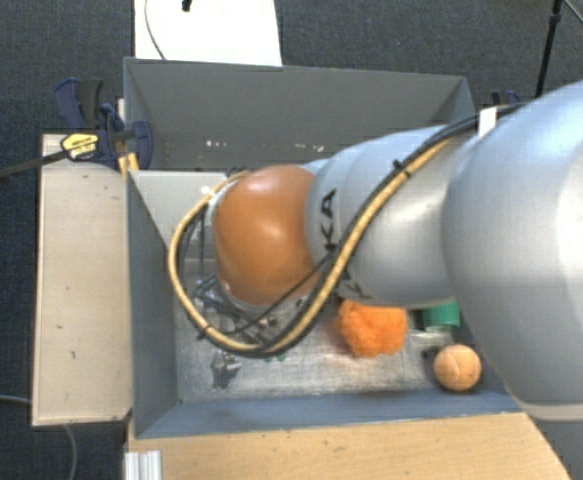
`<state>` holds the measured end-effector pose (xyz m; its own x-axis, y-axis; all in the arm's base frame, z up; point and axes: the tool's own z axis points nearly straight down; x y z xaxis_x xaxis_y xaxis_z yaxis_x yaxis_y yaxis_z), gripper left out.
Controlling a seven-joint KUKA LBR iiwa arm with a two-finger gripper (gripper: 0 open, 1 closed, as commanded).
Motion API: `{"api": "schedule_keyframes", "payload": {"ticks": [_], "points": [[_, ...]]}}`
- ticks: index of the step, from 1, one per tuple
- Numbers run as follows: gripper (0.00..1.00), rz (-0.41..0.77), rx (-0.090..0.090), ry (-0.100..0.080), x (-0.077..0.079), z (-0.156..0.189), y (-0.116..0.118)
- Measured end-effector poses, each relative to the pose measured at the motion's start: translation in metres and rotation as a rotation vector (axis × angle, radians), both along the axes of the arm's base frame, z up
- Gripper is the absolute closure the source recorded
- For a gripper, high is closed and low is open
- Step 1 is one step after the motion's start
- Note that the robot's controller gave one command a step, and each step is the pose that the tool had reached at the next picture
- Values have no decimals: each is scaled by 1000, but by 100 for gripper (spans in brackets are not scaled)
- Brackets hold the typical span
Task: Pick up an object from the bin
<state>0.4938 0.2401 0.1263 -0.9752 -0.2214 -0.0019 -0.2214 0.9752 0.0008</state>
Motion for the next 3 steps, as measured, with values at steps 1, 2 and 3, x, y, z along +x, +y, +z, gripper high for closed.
{"api": "schedule_keyframes", "payload": {"ticks": [1,2,3], "points": [[0,184,-1,2,1,23,0],[0,57,3,-8,37,-18,-50],[0,47,0,-2,43,-31,-61]]}}
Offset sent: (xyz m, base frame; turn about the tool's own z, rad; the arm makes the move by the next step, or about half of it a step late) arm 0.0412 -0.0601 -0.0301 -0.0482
